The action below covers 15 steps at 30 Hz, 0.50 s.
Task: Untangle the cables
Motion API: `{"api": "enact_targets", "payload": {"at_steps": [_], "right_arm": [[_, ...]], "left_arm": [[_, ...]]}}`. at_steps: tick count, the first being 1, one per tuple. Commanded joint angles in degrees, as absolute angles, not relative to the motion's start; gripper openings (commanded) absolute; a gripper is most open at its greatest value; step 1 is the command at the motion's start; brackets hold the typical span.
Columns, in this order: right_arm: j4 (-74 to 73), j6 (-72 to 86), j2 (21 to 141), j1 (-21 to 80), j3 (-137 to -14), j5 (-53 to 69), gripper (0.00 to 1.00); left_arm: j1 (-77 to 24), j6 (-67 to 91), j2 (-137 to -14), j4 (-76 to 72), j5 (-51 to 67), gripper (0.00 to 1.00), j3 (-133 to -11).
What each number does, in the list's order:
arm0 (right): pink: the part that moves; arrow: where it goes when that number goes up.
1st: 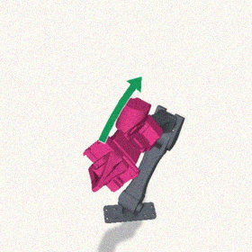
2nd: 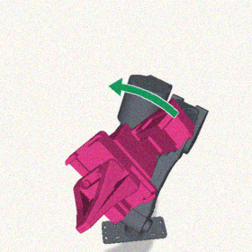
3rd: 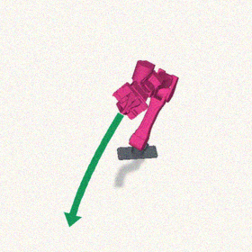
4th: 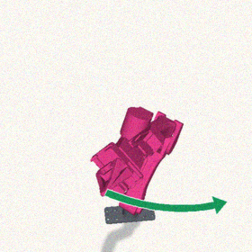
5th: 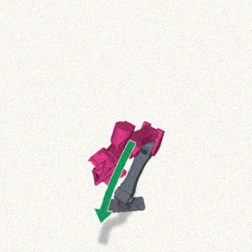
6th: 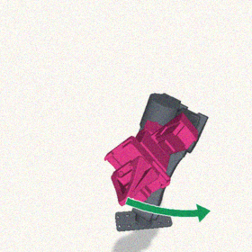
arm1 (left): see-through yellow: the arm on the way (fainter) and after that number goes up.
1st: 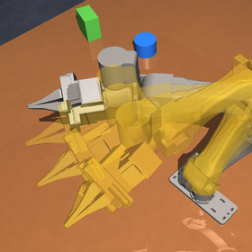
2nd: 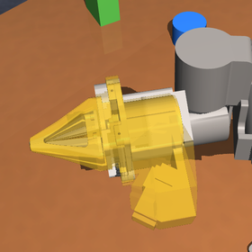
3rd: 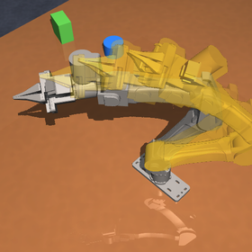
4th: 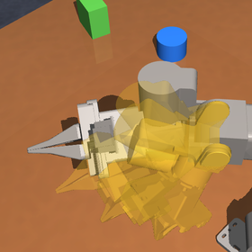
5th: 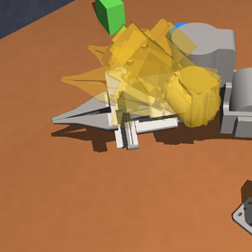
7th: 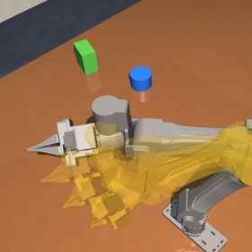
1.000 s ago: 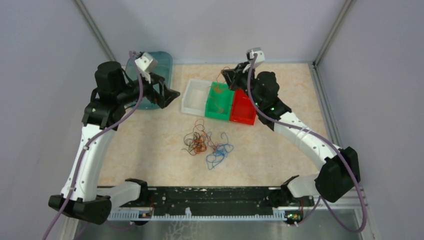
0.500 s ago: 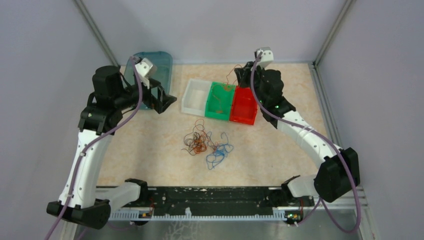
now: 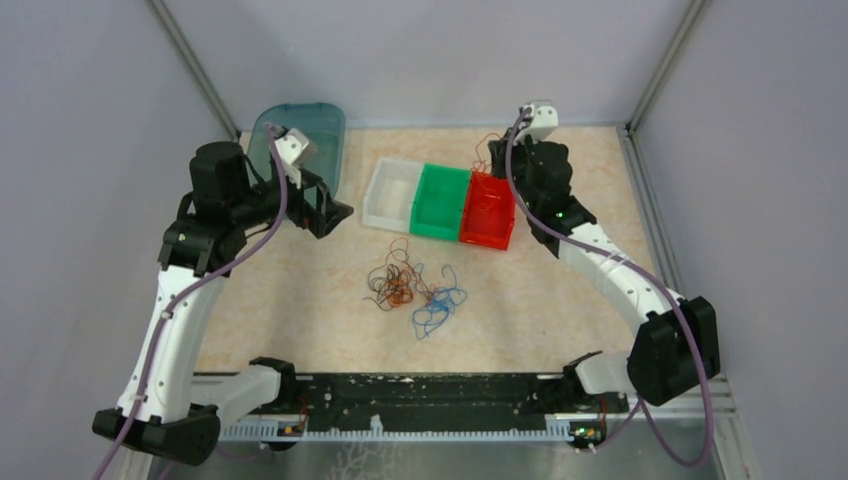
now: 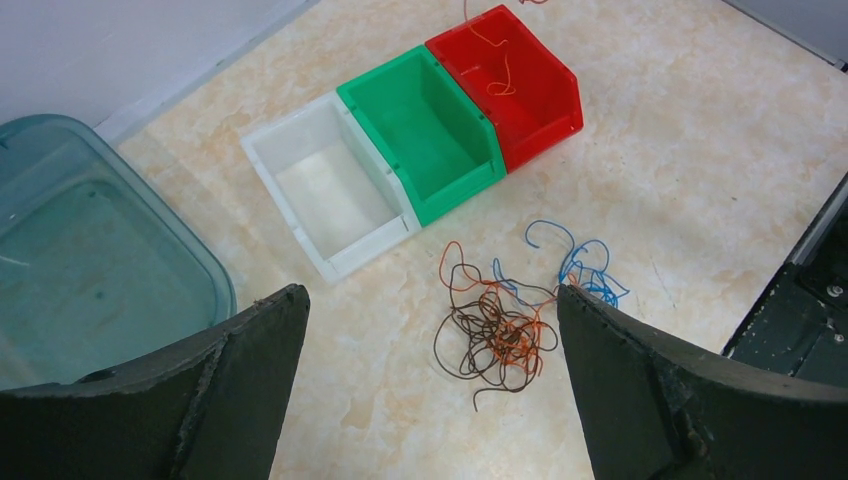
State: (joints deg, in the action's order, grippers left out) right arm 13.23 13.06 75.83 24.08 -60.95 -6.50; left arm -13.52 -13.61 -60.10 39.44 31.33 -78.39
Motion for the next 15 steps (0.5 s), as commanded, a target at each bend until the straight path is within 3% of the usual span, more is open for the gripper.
{"api": "enact_targets", "payload": {"at_steps": [1, 15], "right_arm": [[14.44, 11.34, 74.05, 23.32, -59.40, -9.02, 0.00], [12.53, 8.70, 84.11, 23.20, -55.48, -22.40, 0.00]], "left_arm": [[-13.80, -13.28, -58.69, 39.59, 32.76, 1.00, -77.95], [-13.80, -13.79, -58.07, 40.49, 32.31, 0.99, -78.13]]}}
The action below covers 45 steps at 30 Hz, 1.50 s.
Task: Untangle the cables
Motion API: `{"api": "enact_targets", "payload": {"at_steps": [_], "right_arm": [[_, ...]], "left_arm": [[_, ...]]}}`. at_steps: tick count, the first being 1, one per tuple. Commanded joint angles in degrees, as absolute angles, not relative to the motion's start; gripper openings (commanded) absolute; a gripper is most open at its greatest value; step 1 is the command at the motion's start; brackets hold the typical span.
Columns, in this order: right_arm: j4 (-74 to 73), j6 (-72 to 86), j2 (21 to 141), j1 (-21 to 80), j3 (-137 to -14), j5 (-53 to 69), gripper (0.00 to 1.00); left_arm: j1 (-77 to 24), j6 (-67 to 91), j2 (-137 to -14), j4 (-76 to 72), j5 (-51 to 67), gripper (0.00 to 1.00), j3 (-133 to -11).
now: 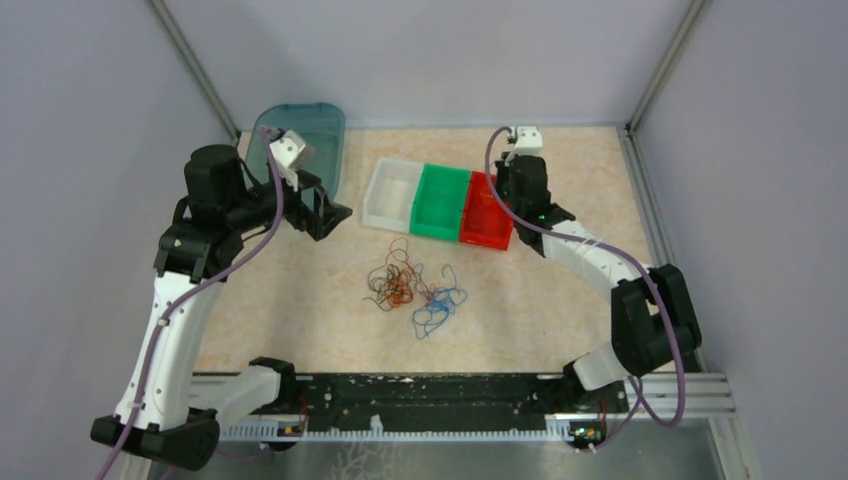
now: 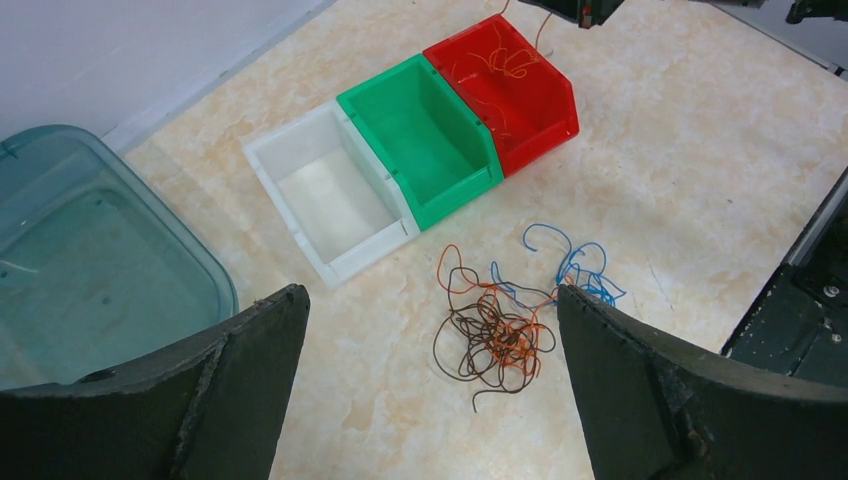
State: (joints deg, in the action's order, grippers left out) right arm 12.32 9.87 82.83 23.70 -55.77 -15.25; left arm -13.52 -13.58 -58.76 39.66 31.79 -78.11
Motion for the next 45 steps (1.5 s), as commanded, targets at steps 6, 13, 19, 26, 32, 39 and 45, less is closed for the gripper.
{"api": "enact_targets", "payload": {"at_steps": [6, 13, 19, 26, 32, 39, 45], "right_arm": [[11.40, 8.35, 86.65, 23.20, -56.32, -21.21, 0.26], [2.95, 9.22, 88.93, 23.25, -61.82, -20.88, 0.58], [1.85, 10.79, 84.36, 23.33, -63.11, -16.57, 0.58], [-1.63, 7.69, 79.23, 35.23, -62.46, -1.24, 0.56], [0.52, 9.70, 80.42, 44.88, -56.75, 5.51, 0.55], [3.22, 6.14, 90.85, 45.53, -63.18, 5.23, 0.50], [-1.48, 1.84, 103.25, 44.30, -73.46, 6.59, 0.50]], "left_arm": [[-13.80, -13.66, -58.28, 40.52, 32.62, 0.99, -78.16], [-13.80, -13.82, -58.26, 40.71, 32.49, 0.99, -78.24], [-13.80, -13.46, -58.62, 40.83, 32.85, 0.99, -77.81], [-13.80, -12.92, -59.32, 40.90, 31.67, 0.99, -77.25], [-13.80, -13.20, -58.90, 40.11, 31.45, 0.99, -74.68], [-13.80, -12.88, -58.36, 39.85, 31.36, 0.99, -72.87], [-13.71, -13.20, -57.74, 39.73, 30.80, 0.99, -71.03]]}}
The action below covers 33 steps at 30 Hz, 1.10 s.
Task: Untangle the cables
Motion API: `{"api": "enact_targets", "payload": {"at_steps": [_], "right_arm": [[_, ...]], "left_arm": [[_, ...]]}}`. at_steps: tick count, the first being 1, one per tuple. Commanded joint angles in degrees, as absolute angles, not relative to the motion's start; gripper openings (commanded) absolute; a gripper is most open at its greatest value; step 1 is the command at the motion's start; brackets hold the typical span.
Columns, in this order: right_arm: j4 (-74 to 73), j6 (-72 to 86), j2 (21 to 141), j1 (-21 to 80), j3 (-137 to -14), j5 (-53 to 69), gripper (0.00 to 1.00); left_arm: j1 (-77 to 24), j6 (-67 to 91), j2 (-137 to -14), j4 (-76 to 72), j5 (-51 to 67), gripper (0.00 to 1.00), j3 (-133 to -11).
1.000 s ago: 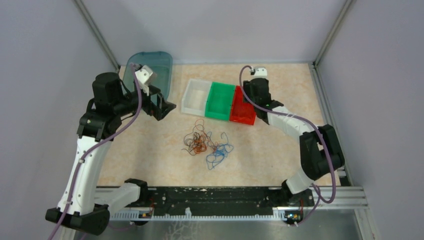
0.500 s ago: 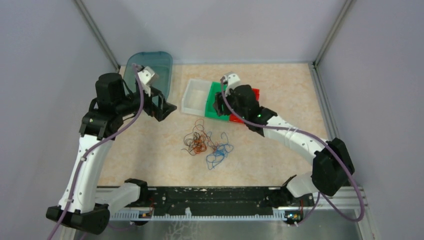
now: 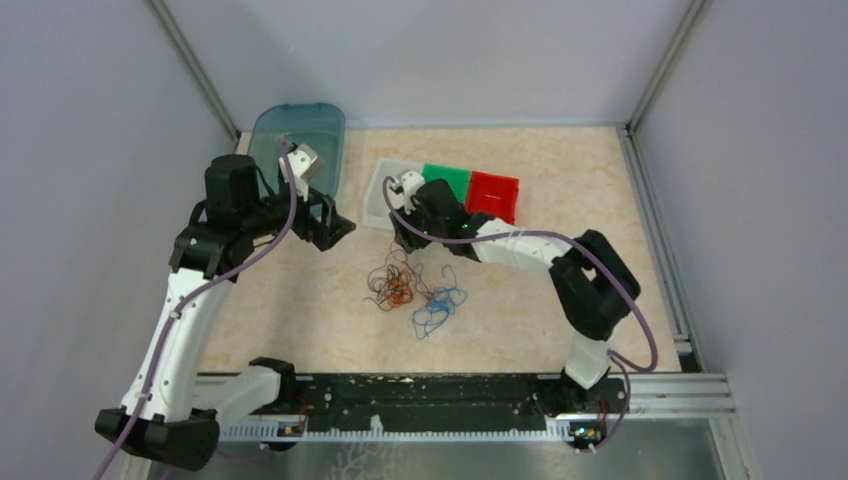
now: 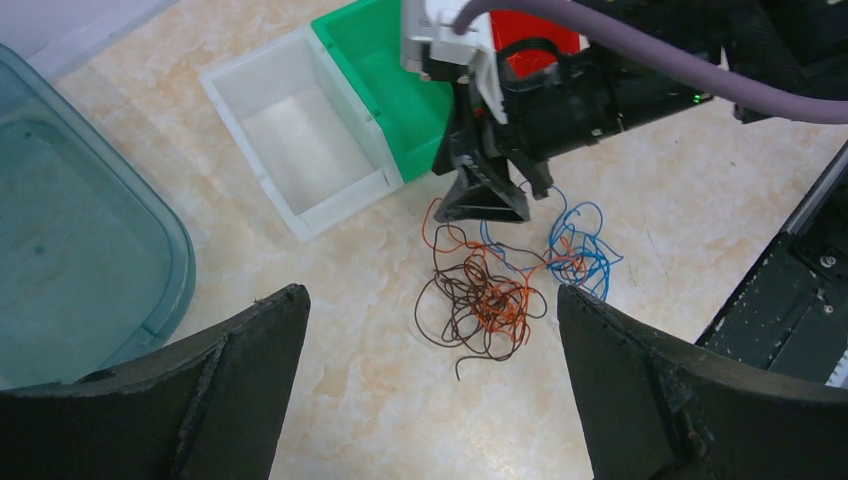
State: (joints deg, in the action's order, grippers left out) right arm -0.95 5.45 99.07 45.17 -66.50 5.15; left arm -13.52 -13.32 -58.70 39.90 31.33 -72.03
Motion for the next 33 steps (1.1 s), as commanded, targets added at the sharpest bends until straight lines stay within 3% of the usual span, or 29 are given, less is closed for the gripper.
{"api": "enact_targets", "payload": {"at_steps": [1, 22, 30, 33], "right_arm": [[-1.59, 1.72, 104.19, 43.77, -74.05, 6.91, 0.50], [1.91, 4.64, 108.02, 40.17, -72.68, 24.02, 0.42], [3.39, 5.18, 108.25, 39.61, -71.40, 25.59, 0.33], [2.81, 5.21, 107.24, 39.18, -71.32, 25.54, 0.35]], "left_arm": [[-13.71, -13.23, -57.87, 39.77, 30.84, 0.99, -70.97], [-13.71, -13.54, -57.40, 39.77, 32.38, 0.99, -72.79], [-13.71, -12.50, -57.74, 40.66, 33.83, 0.99, -75.10], [-13.71, -12.55, -57.49, 40.62, 33.80, 0.99, -74.72]]}}
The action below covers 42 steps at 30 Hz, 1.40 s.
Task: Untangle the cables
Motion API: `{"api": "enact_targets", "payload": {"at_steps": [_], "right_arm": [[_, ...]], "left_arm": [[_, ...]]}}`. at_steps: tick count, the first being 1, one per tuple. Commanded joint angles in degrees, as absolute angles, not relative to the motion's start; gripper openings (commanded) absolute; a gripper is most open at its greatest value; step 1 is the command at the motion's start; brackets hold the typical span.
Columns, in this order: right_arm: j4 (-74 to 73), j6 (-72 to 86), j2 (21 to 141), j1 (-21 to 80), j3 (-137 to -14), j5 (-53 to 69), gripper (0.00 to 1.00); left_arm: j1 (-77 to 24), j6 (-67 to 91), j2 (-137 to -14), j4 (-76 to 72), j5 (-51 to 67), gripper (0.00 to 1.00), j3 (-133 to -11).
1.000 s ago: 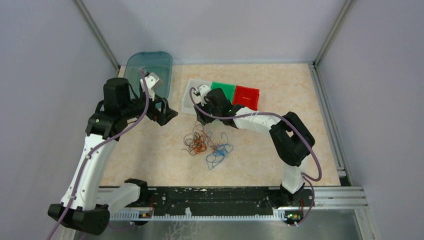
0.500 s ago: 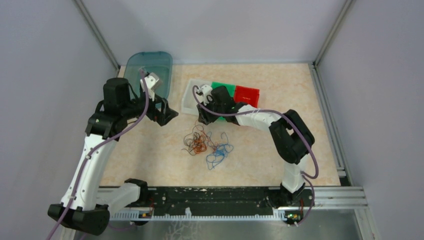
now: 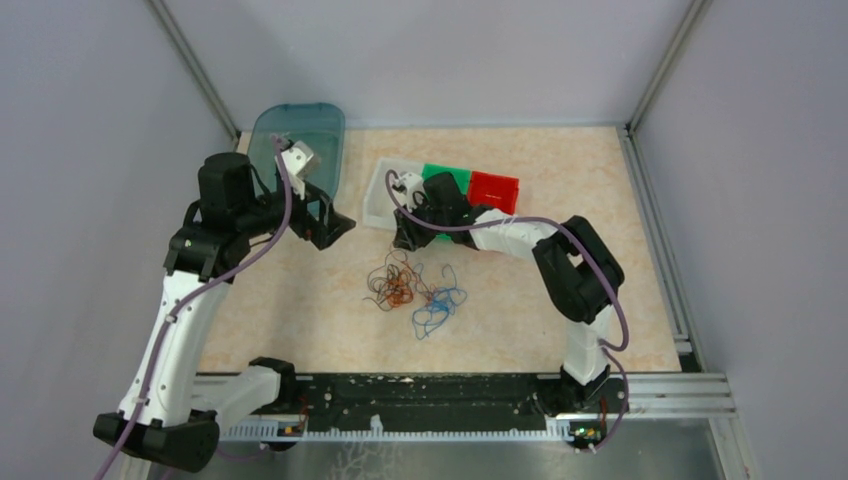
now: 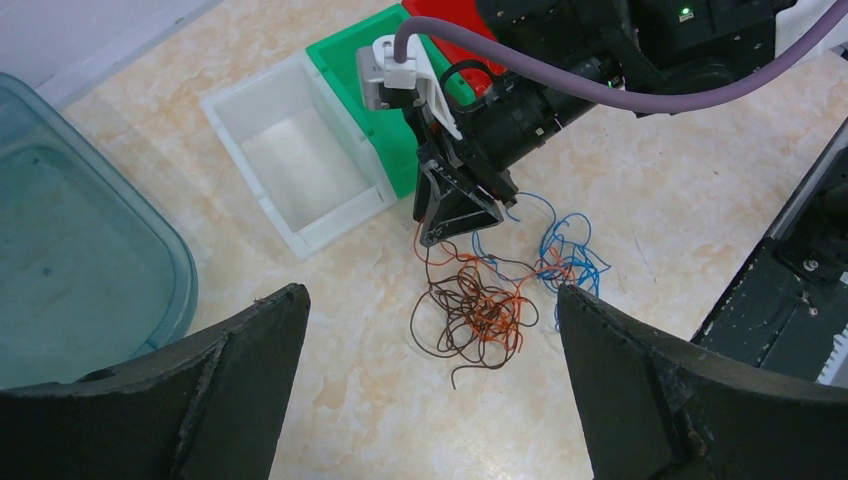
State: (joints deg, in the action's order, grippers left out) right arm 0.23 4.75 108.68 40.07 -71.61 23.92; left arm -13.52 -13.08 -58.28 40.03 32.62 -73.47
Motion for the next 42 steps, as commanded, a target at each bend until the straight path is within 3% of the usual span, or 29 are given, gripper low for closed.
{"api": "enact_targets", "payload": {"at_steps": [1, 7, 20, 31, 42], "right_arm": [[2.80, 5.24, 106.33, 38.94, -71.05, 25.45, 0.39], [5.44, 7.64, 105.85, 38.41, -70.19, 27.73, 0.37], [7.66, 8.83, 105.15, 38.35, -69.08, 28.55, 0.00], [11.47, 15.22, 91.11, 38.33, -69.82, 32.96, 0.00], [19.03, 25.25, 80.67, 40.46, -68.18, 36.30, 0.00]], "left_arm": [[-13.71, -12.59, -57.44, 40.68, 33.77, 0.99, -74.62], [-13.71, -13.08, -57.00, 40.77, 33.71, 0.99, -74.15], [-13.71, -14.17, -56.12, 41.25, 33.57, 0.99, -72.14], [-13.73, -12.64, -54.75, 36.08, 34.03, 0.99, -64.48], [-13.71, -7.25, -54.67, 32.75, 42.04, 0.88, -62.79]]}}
